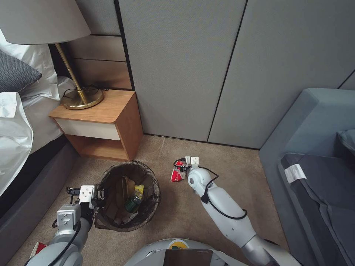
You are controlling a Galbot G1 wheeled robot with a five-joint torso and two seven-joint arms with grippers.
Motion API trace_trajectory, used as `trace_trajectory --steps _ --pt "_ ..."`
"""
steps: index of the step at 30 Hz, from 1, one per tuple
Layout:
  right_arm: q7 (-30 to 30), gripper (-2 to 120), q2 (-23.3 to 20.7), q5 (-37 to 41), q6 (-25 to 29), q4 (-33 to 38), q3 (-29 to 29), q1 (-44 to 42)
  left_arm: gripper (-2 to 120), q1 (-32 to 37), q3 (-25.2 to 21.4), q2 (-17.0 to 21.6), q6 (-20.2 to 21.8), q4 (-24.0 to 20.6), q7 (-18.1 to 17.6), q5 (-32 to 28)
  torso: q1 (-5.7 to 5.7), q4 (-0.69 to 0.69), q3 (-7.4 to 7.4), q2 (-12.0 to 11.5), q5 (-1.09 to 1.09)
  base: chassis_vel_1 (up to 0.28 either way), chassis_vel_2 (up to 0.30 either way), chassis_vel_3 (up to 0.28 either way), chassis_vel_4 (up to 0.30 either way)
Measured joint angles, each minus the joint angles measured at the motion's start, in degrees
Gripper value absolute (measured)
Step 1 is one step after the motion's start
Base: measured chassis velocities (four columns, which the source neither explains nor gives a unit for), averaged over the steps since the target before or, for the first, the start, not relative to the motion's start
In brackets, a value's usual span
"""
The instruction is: Pick up the trash bin, then pick up the garbage from the floor and place it into the trash bin.
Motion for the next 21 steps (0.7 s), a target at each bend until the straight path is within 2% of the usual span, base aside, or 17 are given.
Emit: trace_trajectory --steps 21 --pt "-3.54 100 4.82 -4.28 2.55 -13.27 0.26 5.09 4 -0.16 0.19 -0.06 0.05 0.00 0.00 -0.11 0.00 0.00 0.00 0.00 0.00 0.000 0.000 0.000 0.000"
